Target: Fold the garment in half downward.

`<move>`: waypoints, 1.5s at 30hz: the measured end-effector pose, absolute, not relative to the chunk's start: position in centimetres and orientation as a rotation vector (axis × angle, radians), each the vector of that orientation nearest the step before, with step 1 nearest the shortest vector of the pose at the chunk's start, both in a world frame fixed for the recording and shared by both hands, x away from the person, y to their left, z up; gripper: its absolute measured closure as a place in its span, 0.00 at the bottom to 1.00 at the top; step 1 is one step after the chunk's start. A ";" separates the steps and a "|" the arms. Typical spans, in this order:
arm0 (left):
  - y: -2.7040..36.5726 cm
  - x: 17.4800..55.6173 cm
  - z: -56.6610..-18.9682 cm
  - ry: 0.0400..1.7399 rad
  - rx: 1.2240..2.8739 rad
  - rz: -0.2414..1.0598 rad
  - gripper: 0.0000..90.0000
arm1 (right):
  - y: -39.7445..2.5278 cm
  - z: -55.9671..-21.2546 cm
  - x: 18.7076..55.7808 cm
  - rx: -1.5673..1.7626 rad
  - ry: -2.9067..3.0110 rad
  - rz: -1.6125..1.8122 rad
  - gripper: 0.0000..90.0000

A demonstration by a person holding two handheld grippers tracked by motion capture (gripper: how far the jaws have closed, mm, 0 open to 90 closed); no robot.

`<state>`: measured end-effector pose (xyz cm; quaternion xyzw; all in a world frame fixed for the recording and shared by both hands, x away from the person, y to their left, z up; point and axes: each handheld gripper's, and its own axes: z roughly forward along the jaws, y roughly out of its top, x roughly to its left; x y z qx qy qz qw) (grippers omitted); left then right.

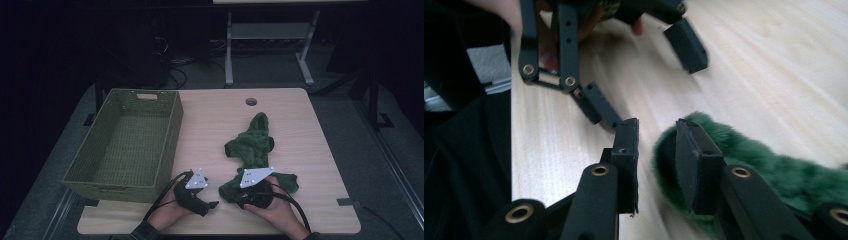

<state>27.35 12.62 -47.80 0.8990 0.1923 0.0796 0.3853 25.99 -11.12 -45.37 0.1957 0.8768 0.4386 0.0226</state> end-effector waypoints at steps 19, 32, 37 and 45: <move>12.6 27.3 -47.8 0.492 2.289 0.200 0.14 | -10.5 -46.5 26.2 0.639 2.720 1.282 0.97; 12.6 27.4 -47.8 0.488 2.290 0.204 0.14 | -15.6 -43.5 27.7 0.829 2.483 1.449 0.97; 12.6 27.4 -47.8 0.488 2.293 0.201 0.14 | -17.1 -43.7 28.6 0.940 2.434 1.379 0.97; 12.6 27.4 -47.8 0.484 2.297 0.201 0.14 | -19.0 -45.2 30.2 1.131 2.433 1.235 0.97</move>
